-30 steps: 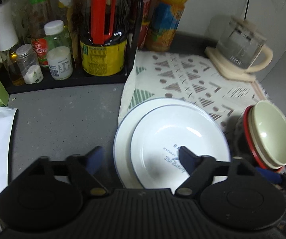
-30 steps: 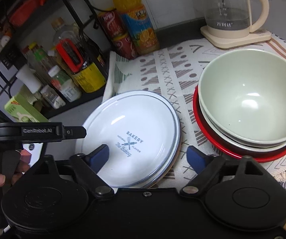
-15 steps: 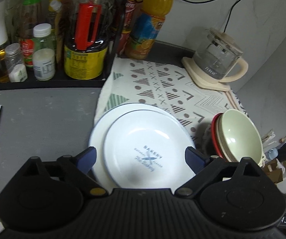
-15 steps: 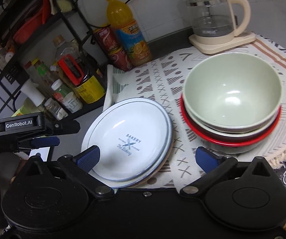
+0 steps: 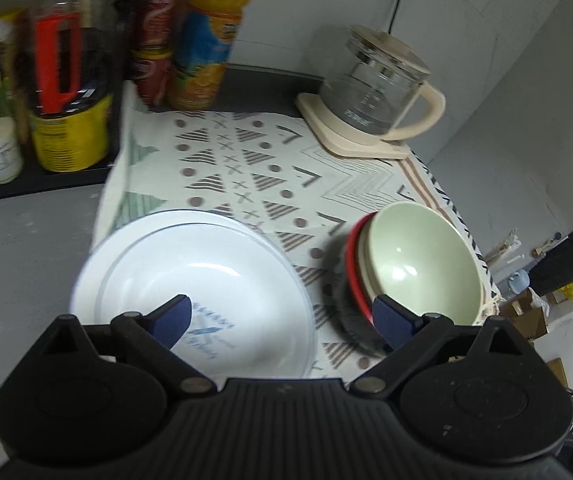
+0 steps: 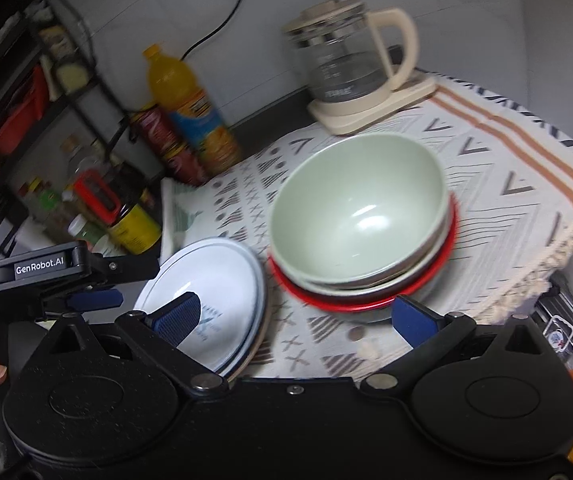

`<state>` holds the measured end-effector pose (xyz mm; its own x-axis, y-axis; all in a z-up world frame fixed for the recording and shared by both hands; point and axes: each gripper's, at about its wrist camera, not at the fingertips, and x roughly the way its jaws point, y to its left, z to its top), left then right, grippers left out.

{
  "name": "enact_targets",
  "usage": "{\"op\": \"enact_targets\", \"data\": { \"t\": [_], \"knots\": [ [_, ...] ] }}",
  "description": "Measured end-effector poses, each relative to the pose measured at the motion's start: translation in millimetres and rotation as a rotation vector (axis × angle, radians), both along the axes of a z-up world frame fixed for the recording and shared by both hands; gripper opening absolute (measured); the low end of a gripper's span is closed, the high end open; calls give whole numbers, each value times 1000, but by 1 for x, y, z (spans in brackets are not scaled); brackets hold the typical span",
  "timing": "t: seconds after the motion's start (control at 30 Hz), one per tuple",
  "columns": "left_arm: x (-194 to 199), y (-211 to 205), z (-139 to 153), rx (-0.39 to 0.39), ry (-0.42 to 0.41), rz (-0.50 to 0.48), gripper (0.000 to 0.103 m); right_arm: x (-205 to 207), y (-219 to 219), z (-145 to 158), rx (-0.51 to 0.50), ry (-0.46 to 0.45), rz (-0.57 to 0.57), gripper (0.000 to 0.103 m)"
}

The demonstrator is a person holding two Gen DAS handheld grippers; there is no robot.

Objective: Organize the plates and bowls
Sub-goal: 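Move both grippers to the nested green and red bowls and close on their rims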

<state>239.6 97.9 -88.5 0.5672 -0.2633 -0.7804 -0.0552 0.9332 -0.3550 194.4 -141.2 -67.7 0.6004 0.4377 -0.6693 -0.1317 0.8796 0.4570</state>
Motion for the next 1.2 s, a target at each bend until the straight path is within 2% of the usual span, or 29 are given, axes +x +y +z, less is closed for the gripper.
{"op": "enact_targets", "data": {
  "t": [0.17,0.27,0.3,0.37,0.43,0.57,0.63,0.73,0.87,1.03,1.2],
  "knots": [
    [12,-18,-2,-23,22,11,95,12,-24,-5,12,20,-29,103],
    [18,-31,-5,-5,30,13,93,22,-35,-9,49,36,-36,103],
    [21,-34,-8,-22,44,23,91,27,-38,-11,55,47,-39,103],
    [26,-40,-12,-52,63,30,82,36,-43,-14,63,68,-39,102],
    [30,-50,-15,-38,73,29,70,44,-46,-16,64,75,-17,100],
    [41,-63,-26,-78,126,44,51,65,-53,-23,43,109,16,86],
    [46,-66,-34,-113,160,63,42,77,-57,-30,45,137,30,84],
    [53,-72,-44,-129,199,90,38,92,-62,-40,53,169,45,83],
    [63,-79,-52,-112,223,128,33,113,-63,-54,55,214,88,72],
    [73,-87,-58,-83,244,177,32,133,-66,-71,53,279,126,66],
    [79,-89,-67,-66,278,255,25,153,-65,-87,20,343,175,43]
  ]
}}
